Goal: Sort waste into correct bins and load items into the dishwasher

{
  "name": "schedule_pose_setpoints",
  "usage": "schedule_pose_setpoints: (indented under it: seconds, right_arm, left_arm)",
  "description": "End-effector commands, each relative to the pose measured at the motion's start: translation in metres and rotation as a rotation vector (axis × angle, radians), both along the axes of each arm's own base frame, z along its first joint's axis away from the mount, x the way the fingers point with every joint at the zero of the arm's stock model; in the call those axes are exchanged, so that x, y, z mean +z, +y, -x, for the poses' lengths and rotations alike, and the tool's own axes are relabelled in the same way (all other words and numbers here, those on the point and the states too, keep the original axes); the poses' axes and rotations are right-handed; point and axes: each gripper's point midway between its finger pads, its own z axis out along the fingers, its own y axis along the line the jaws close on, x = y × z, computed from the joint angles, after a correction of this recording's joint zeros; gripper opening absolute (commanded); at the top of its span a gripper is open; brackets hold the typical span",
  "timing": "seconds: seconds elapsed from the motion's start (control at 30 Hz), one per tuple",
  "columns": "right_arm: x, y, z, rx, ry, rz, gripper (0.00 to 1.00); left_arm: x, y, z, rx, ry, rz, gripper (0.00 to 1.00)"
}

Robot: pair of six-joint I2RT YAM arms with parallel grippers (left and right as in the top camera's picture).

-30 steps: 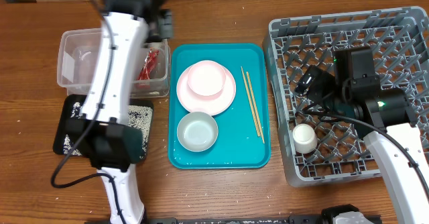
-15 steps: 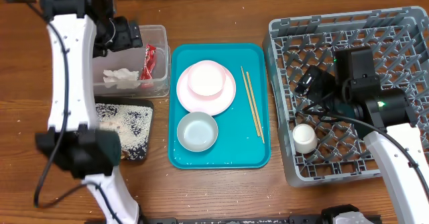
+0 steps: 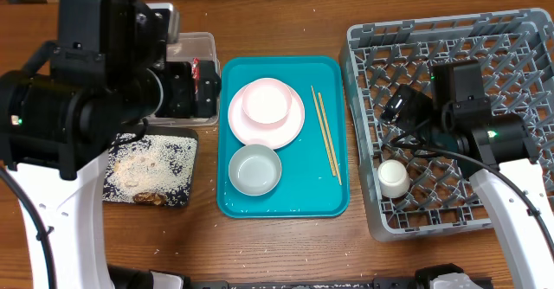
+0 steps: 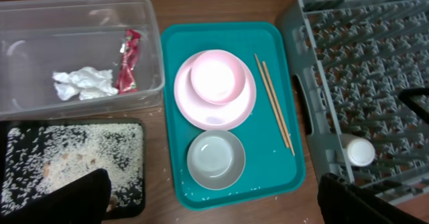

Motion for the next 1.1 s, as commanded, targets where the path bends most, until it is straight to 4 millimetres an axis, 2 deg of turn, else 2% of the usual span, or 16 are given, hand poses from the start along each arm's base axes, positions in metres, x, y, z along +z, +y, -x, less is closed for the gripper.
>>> schedule_pose_setpoints:
  seconds: [0.0, 0.13, 0.23, 0.43, 0.57, 0.73, 0.93, 1.07]
  right_arm:
    - [0.005, -0.002, -0.001, -0.011, -0.017, 0.003, 1.0]
    - [0.005, -0.002, -0.001, -0.011, -0.017, 0.003, 1.0]
    - [0.005, -0.002, -0.001, -0.011, -0.017, 0.004, 1.0]
    - [0.005, -0.002, -0.001, -0.011, -0.017, 0.003, 1.0]
    - [0.005, -0.002, -0.001, -0.011, -0.017, 0.003, 1.0]
    - [0.005, -0.002, -0.001, -0.011, -0.017, 0.003, 1.0]
    - [0.005, -0.002, -0.001, -0.011, -0.017, 0.003, 1.0]
    - [0.005, -0.002, -0.001, -0.011, -0.017, 0.003, 1.0]
  left_arm:
    - [-0.004, -0.011, 0.0, -0.022, 0.025, 0.029, 1.0]
    - [-0.003, -0.01, 0.0, -0.021, 0.021, 0.025, 1.0]
    - [0.003, -0.002, -0.009, 0.005, -0.037, -0.016, 1.0]
    - [0.059, -0.019, -0.025, -0.066, -0.342, 0.008, 1.0]
    - [0.072, -0.029, -0.024, -0.144, -0.482, -0.017, 1.0]
    - [0.049, -0.015, -0.017, -0.161, -0.581, -0.126, 1.0]
    - [0.002, -0.004, -0.004, -0.119, -0.644, -0.133, 1.0]
    - [-0.036, 0.013, 0.007, -0.061, -0.723, -0.125, 1.0]
